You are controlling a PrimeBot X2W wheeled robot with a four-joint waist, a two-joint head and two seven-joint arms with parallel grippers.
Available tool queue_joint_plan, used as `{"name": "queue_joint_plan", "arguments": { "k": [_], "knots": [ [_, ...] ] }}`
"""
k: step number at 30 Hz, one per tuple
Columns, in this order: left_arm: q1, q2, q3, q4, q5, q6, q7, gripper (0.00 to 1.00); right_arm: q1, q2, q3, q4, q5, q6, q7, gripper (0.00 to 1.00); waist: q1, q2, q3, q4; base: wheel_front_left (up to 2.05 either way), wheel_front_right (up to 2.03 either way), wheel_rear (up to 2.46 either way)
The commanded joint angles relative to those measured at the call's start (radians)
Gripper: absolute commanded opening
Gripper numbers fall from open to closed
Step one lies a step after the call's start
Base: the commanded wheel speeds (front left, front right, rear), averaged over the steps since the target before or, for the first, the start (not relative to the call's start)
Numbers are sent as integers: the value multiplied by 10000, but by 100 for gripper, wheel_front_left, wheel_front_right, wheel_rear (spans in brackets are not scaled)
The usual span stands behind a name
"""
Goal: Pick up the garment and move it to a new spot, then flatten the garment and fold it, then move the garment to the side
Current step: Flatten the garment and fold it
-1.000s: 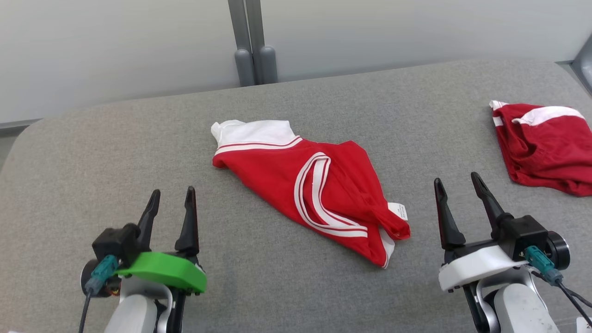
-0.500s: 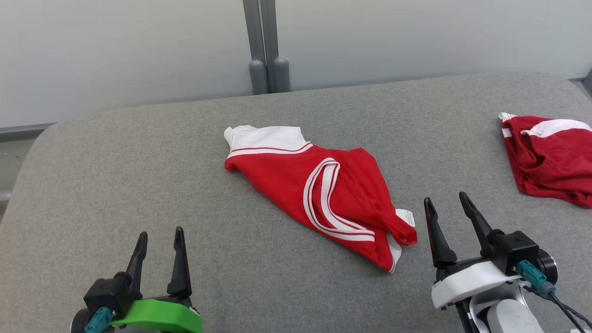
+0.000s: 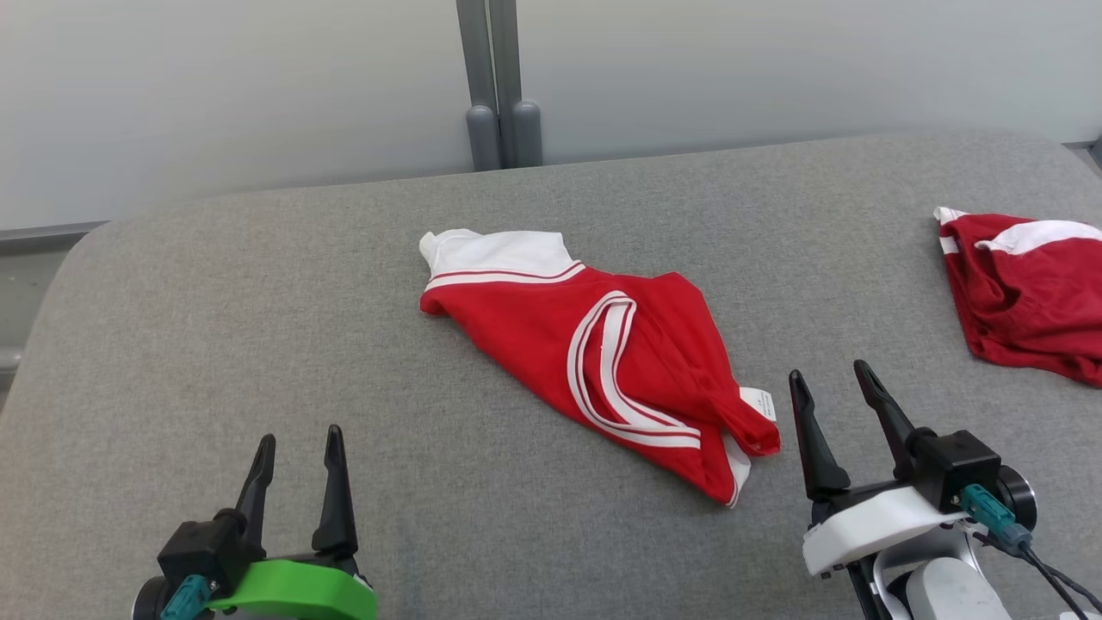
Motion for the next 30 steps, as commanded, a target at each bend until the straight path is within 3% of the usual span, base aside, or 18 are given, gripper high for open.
{"name": "queue_joint_plan", "arguments": {
  "k": [1,7,14,28,29,30],
  "knots": [
    [119,-24,43,32,42,-36,-31,100,-34,-14,-15,32,2,-11,-31,100,0,0,11,13,0,0,0],
    [65,-59,90,50,97,-112,-31,100,42,-11,314,378,-108,-11,-31,100,0,0,125,119,0,0,0],
    [-130,-101,66,123,138,-173,-31,100,123,-25,1657,1330,429,-11,-31,100,0,0,382,366,0,0,0],
    [-397,-141,62,233,126,-204,-30,100,-957,-20,2169,3683,844,-11,-31,100,0,0,777,1283,0,0,0],
    [-417,-140,65,231,126,-199,-31,100,-1061,-20,2206,3810,932,-11,-31,61,0,0,787,1360,0,0,0],
    [-431,-140,61,231,122,-197,-31,100,-1122,-20,2245,3841,974,-11,-31,44,0,0,790,1429,0,0,0]
  ]
}}
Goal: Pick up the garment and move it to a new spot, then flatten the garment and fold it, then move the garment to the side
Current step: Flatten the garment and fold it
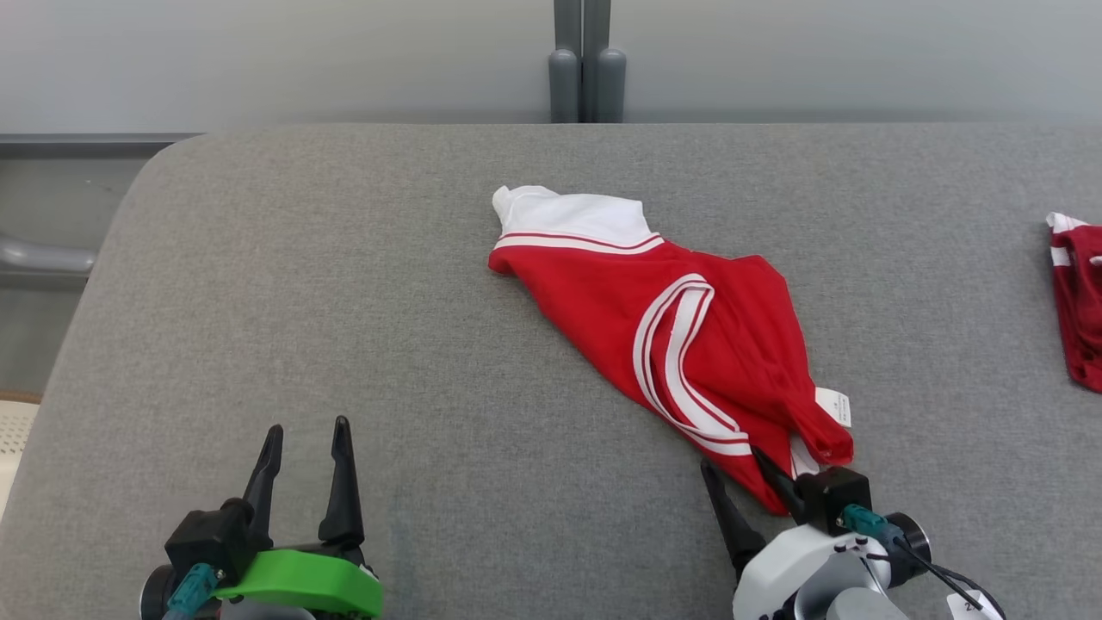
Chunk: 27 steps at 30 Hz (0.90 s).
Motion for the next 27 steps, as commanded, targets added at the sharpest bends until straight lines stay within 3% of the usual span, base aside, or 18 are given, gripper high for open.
{"name": "queue_joint_plan", "arguments": {
  "k": [1,2,8,18,21,22,23,27],
  "knots": [
    [-193,9,22,-5,22,-25,-31,100,-210,-28,62,46,163,-11,-31,19,0,0,57,253,0,0,0],
    [-189,8,23,4,24,-17,-31,100,-259,-28,130,98,242,-11,-31,1,0,0,57,316,0,0,0],
    [-201,6,62,-13,-47,21,-31,100,-866,-22,728,-148,679,-11,-31,0,0,0,85,679,0,0,0],
    [-319,7,12,-75,-213,127,-30,100,-2943,-23,3057,-448,1902,-9,-31,0,0,0,143,1460,0,0,0],
    [-306,6,-48,-13,-287,134,-31,100,-3522,-42,3712,17,2634,-9,-3,0,0,0,149,1713,0,0,0],
    [-310,6,-79,16,-297,116,-30,100,-3708,-34,3994,257,2708,-9,86,20,0,0,148,1792,0,0,0],
    [-321,6,-114,52,-291,97,-31,100,-3956,-22,4274,482,2799,-9,73,100,0,0,149,1878,0,0,0],
    [-323,7,-186,99,-305,144,-31,100,-4373,-26,5142,1006,3417,-9,41,100,0,0,146,2074,0,0,0]
  ]
}}
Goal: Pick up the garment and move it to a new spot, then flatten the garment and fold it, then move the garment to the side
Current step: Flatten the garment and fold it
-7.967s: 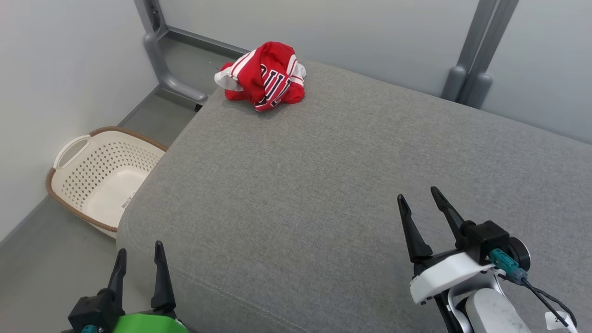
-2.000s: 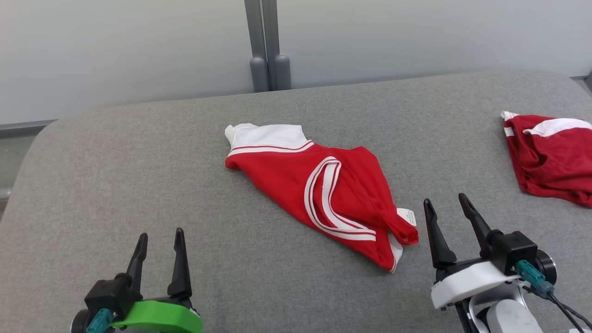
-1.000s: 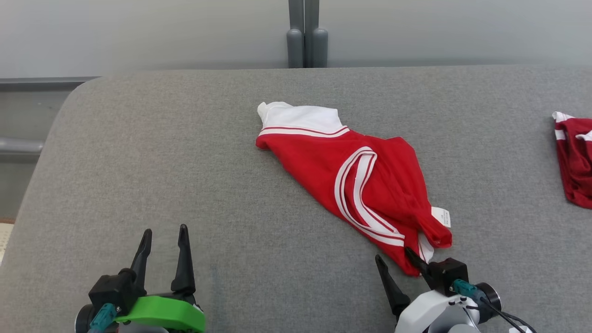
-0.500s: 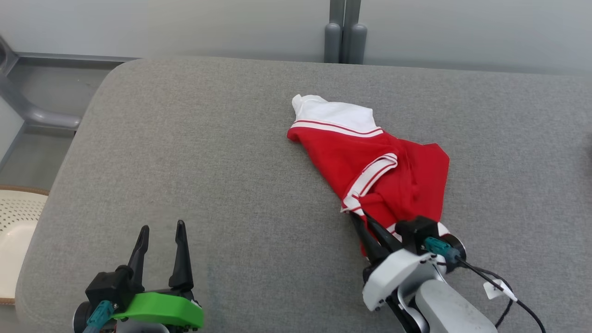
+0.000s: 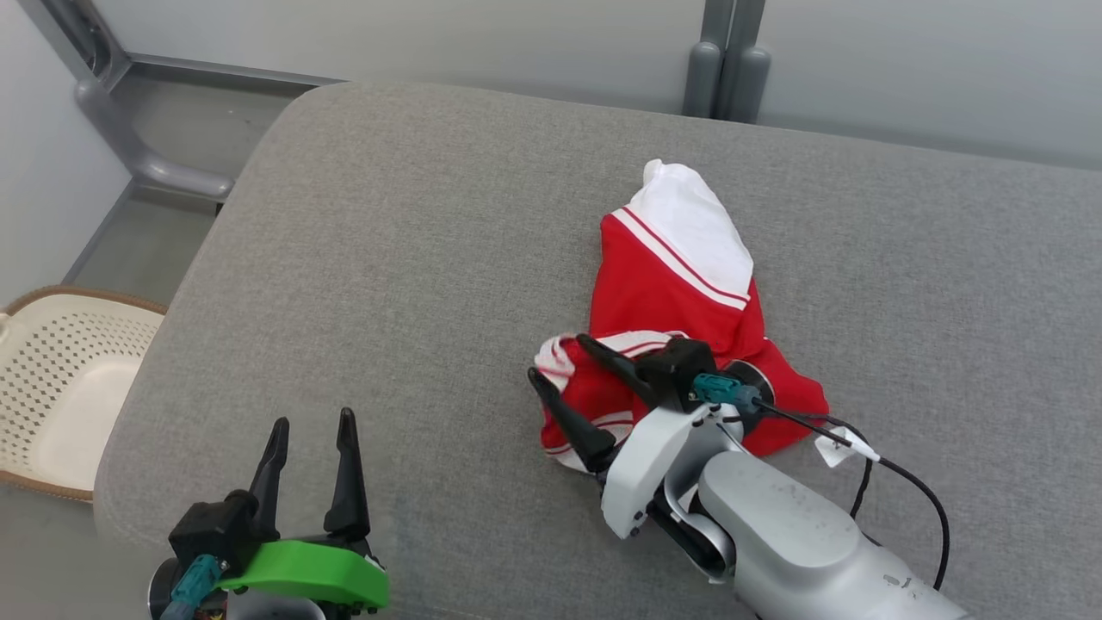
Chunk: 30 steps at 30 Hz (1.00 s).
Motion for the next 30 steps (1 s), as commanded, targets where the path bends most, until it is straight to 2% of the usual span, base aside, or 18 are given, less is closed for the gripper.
{"name": "queue_joint_plan", "arguments": {
  "k": [1,7,14,21,25,30],
  "knots": [
    [-99,17,11,7,6,30,-29,100,-120,-32,235,119,264,-9,-39,100,0,0,-4,130,0,0,0],
    [92,15,137,-72,87,88,-29,100,-345,-32,550,228,541,-9,-118,100,0,0,-70,-128,0,0,0],
    [269,18,218,-164,196,9,-29,100,522,-30,-1344,-1140,-493,-7,-104,100,0,0,-256,-827,0,0,0],
    [402,18,61,-190,224,-27,-29,100,2367,-21,-3178,-2514,-1722,-7,-105,100,0,0,-404,-1333,0,0,0],
    [434,18,38,-206,236,-17,-29,100,3356,-21,-3537,-2893,-2036,-7,-106,100,0,0,-392,-1501,0,0,0],
    [419,19,53,-230,258,-39,-29,100,4089,-20,-3375,-2965,-1777,-7,-106,100,0,0,-308,-1577,0,0,0]
  ]
}}
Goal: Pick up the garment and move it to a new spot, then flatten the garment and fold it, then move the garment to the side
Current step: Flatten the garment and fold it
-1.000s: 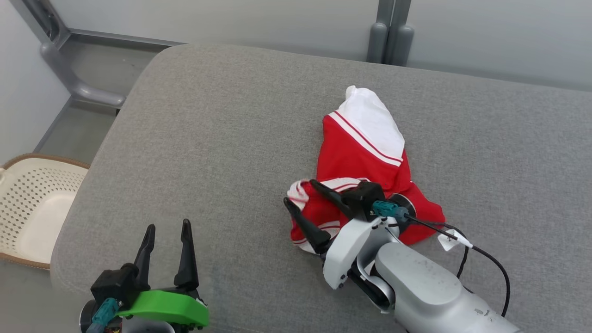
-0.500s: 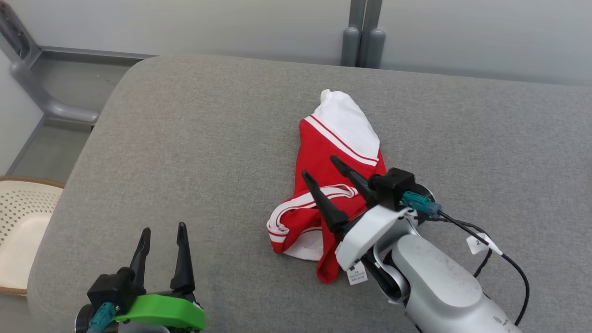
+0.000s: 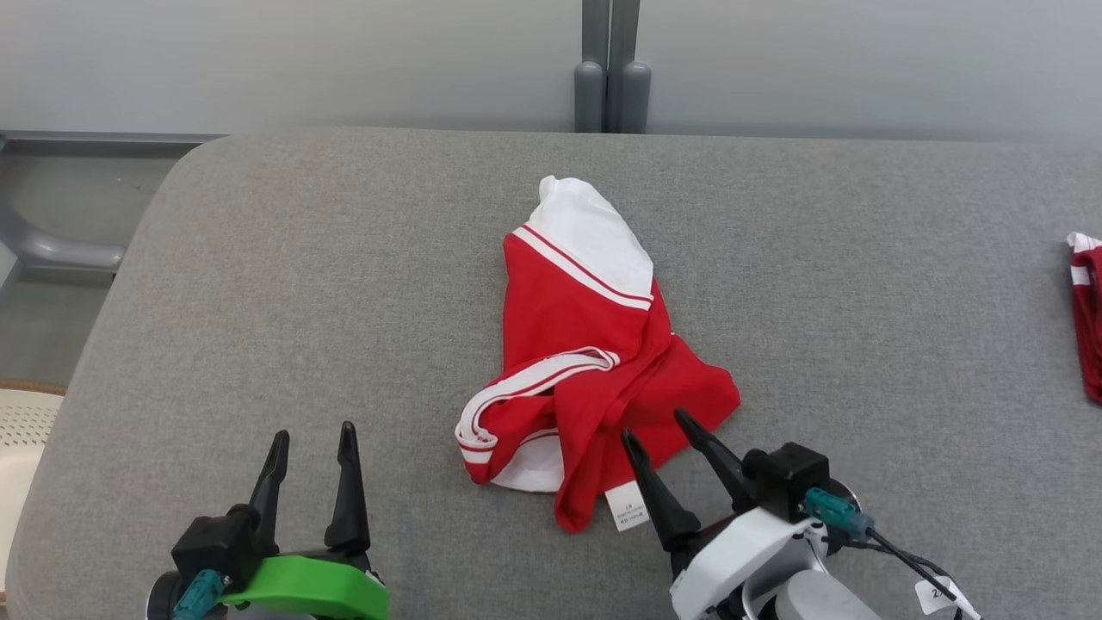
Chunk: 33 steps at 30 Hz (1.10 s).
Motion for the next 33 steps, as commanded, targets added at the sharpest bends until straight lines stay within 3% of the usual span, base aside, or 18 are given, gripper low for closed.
{"name": "queue_joint_plan", "arguments": {
  "k": [1,21,22,24,25,33],
  "knots": [
    [57,23,11,-18,22,-48,-31,100,103,-19,76,17,126,-7,-29,100,0,0,54,1,0,0,0],
    [-242,21,-73,78,13,34,-30,100,-1341,-20,940,1588,1736,-7,-30,100,0,0,321,1136,0,0,0],
    [-242,21,-65,75,16,35,-30,100,-1399,-22,949,1619,1752,-7,-30,88,0,0,324,1160,0,0,0],
    [-235,21,-47,63,8,51,-30,100,-1457,-25,885,1627,1617,-7,-30,15,0,0,328,1174,0,0,0],
    [-227,21,-36,52,3,65,-31,100,-1469,-25,869,1622,1534,-7,-30,0,0,0,328,1167,0,0,0],
    [-145,21,24,-45,-97,106,-31,100,-1322,-25,-194,917,829,-7,-32,0,0,0,365,718,0,0,0]
  ]
}}
